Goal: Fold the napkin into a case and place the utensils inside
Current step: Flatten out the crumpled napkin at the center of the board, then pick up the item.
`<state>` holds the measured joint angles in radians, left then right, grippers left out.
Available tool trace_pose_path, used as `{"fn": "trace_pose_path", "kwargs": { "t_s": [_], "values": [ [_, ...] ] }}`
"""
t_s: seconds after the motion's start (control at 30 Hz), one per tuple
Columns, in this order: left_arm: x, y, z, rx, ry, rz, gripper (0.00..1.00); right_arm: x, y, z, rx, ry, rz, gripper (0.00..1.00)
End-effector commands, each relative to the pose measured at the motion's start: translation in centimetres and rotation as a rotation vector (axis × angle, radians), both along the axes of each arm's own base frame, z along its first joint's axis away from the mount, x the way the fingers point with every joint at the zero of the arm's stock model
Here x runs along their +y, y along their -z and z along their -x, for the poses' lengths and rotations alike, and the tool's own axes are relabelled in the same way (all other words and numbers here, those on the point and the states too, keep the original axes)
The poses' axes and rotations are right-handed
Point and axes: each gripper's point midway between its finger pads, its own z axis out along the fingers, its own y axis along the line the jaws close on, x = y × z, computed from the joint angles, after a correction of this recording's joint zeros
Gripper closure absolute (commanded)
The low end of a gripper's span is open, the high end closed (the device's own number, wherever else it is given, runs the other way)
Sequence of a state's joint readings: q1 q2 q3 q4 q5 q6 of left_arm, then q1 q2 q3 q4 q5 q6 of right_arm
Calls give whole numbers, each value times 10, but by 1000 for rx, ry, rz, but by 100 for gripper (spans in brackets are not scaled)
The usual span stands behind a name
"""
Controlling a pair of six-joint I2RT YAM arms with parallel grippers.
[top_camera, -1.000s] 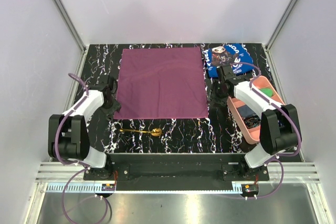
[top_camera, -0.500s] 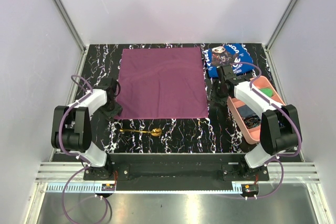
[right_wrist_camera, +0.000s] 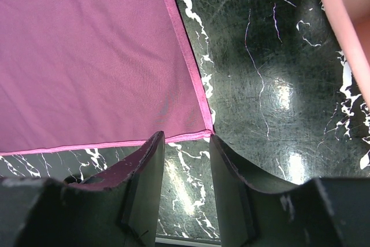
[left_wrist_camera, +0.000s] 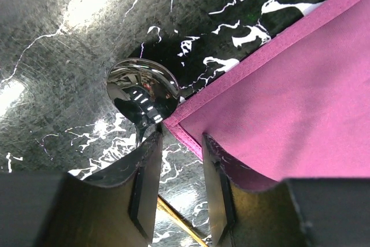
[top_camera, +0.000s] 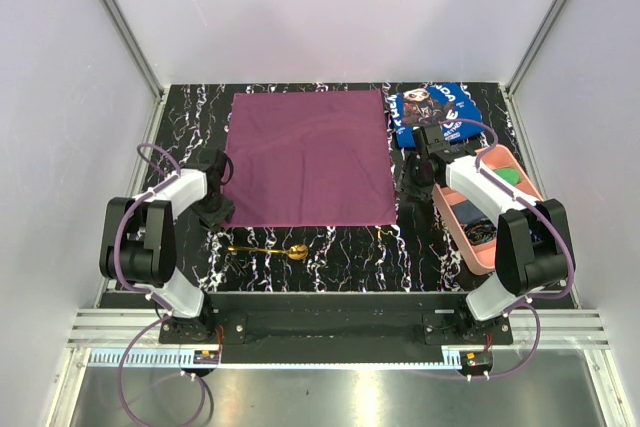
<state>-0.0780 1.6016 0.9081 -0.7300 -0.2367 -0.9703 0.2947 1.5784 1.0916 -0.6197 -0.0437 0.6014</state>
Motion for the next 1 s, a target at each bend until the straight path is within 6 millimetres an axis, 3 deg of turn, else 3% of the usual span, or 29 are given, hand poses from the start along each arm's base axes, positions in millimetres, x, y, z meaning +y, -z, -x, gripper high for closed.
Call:
{"fn": "trace_pose_path", "kwargs": {
  "t_s": [0.0,0.13,0.3,0.57,0.8,0.97],
  "values": [
    [12,10,2,-5,-71,-38,64,4,-6,2,-30,15,-14,54],
    [12,10,-4,-38,-62,-20,83,9,4,8,-5,19,-20,48],
    [6,2,-15,-123,-9,17,100,11,15,14,21,29,-8,44],
    [-11,-8,-14,-181,71,66,100,28,28,28,57,92,32,56],
    [-20,-11,-7,-209,101,90,100,21,43,39,93,125,162,57],
    [-20,-7,-3,-206,94,88,100,13,51,37,103,131,230,56]
  ]
}}
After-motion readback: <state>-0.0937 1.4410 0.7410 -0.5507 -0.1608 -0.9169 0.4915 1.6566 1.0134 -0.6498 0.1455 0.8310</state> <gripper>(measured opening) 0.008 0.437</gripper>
